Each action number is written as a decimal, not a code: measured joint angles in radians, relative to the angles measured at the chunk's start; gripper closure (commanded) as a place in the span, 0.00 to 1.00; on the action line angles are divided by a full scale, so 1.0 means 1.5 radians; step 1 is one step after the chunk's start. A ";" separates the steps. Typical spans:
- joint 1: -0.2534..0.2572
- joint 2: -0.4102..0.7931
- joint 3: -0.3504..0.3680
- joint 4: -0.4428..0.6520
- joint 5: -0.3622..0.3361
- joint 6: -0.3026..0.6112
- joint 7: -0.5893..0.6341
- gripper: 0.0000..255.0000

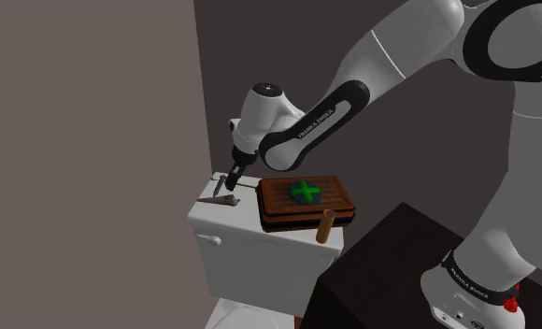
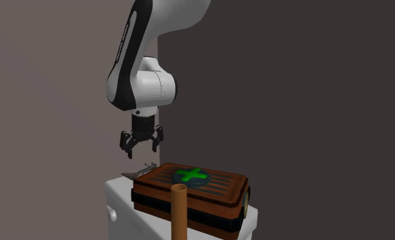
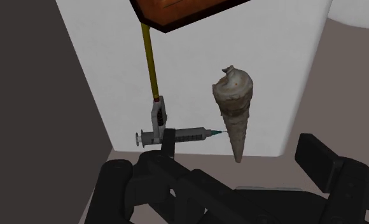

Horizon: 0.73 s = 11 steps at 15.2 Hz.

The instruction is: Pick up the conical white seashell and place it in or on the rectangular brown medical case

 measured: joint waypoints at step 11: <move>0.000 0.000 0.000 0.000 0.000 0.000 0.000 0.00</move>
